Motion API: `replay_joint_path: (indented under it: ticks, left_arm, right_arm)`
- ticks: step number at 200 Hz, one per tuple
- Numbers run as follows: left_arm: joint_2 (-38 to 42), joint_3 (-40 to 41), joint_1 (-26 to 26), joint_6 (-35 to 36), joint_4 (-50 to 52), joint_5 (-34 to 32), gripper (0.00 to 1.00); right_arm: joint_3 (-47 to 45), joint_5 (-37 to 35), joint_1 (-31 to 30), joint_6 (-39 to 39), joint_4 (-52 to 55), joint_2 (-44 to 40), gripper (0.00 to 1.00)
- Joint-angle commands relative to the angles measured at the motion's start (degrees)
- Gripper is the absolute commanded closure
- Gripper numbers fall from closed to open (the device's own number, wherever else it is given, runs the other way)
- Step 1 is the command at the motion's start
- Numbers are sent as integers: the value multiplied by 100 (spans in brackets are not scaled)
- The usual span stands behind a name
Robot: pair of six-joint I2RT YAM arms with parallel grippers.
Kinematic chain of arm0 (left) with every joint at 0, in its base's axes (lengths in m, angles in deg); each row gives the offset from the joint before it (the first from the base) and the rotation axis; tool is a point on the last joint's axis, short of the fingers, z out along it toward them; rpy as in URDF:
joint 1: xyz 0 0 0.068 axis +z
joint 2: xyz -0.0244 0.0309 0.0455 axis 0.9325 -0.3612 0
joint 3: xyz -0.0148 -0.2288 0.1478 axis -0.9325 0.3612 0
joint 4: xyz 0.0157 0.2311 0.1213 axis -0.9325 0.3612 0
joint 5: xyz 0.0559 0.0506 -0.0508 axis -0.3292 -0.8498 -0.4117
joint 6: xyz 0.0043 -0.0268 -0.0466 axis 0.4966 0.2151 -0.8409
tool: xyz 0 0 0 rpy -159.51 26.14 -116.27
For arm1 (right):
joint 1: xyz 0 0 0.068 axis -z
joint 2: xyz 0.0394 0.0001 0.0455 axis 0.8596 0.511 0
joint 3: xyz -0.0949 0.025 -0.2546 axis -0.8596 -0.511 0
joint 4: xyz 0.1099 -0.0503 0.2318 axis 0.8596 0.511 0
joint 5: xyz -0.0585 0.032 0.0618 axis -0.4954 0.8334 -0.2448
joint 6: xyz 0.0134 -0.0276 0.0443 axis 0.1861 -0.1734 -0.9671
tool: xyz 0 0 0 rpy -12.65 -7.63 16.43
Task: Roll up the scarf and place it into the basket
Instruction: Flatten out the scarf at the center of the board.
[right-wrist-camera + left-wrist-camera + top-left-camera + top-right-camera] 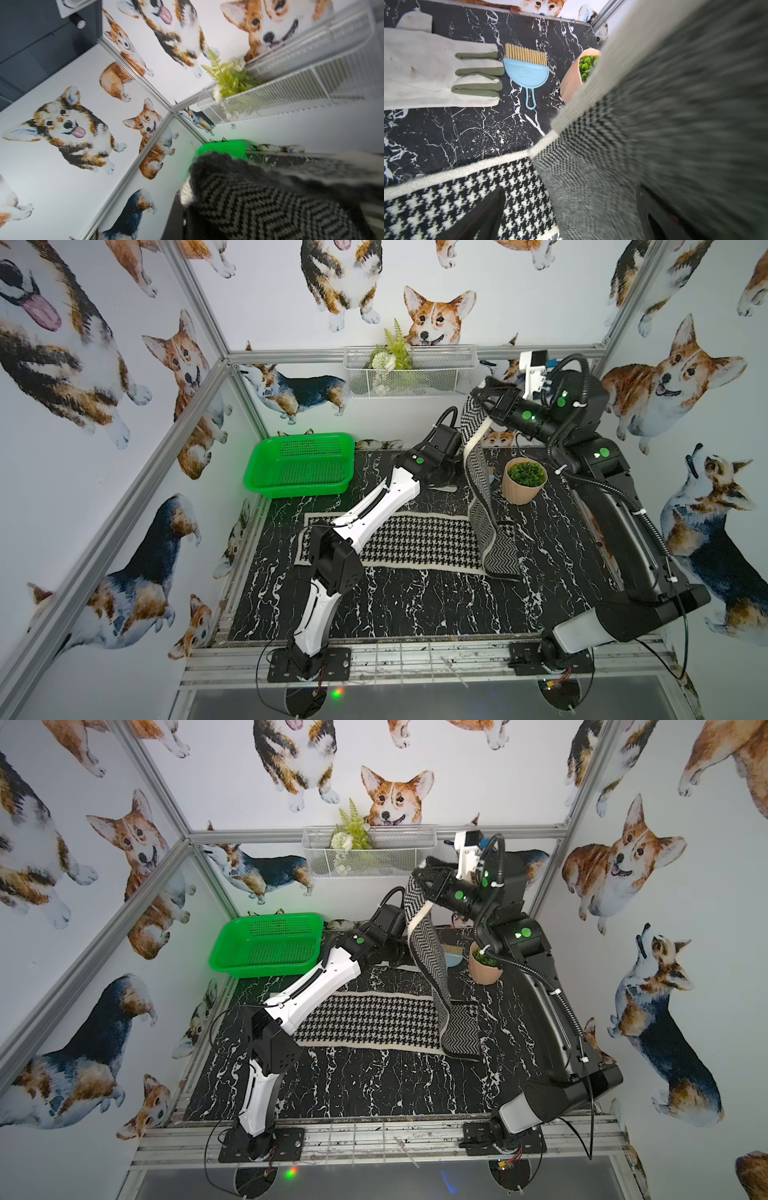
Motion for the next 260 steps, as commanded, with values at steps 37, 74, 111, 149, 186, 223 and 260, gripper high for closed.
replay_joint_path:
  ticks: [37,74,111,149,186,223,260]
  left_arm:
    - [368,963,58,-78,-205,-41,0]
    - [855,1927,159,-208,-401,-319,0]
    - [1048,2800,195,-277,-428,-595,0]
    - [1088,3590,171,-569,-919,-561,0]
    - [728,3489,-69,-512,-1055,-255,0]
    - [155,2665,-355,-441,-1223,498,0]
    - [-199,1576,-391,-271,-932,593,0]
  right_arm:
    - [-1308,-182,-297,-317,-1087,-311,100]
    - [-1431,-295,-553,-203,-1112,-316,100]
    - [-560,-488,-546,218,-460,-265,100]
    - [242,-589,-551,455,101,-320,100]
    - [404,-613,-547,489,200,-334,100]
    - [307,-684,-550,513,146,-286,100]
    - [156,-825,-550,607,169,-412,100]
